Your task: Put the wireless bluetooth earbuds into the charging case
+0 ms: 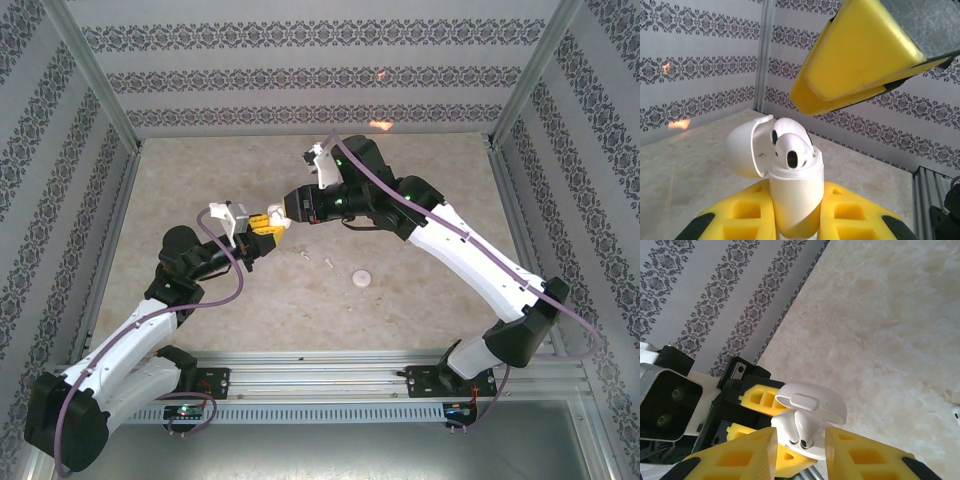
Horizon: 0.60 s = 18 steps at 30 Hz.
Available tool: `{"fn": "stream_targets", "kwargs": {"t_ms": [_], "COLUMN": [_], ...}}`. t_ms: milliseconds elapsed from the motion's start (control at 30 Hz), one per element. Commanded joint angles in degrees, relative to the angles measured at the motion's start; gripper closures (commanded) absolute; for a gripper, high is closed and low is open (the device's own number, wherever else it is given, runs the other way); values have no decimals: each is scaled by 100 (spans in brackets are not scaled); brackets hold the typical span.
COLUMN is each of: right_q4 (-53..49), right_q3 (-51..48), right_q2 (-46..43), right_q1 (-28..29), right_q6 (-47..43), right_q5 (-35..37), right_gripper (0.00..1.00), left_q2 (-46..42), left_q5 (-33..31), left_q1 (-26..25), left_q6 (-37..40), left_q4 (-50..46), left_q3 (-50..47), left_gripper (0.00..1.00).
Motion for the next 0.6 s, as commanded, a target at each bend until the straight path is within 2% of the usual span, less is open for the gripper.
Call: {"fn": "stream_targets", "kwargs": {"t_ms": [0,433,567], "right_q4": [-90,-448,-589], "right_q3": [179,246,364], "right_q2": [137,391,506], "right_q1": [22,75,138], "right_q6": [-91,-179,-191], "right_q5": [-131,-126,-199], "right_gripper": [70,70,67], "left_q2": [-31,-40,-33], "left_q5": [140,141,121], "left_q1": [-78,-85,-83], "left_q6": [138,233,274], "left_q4": [82,-24,-64], "left_q3": [113,173,164], "left_gripper": [100,100,100]}}
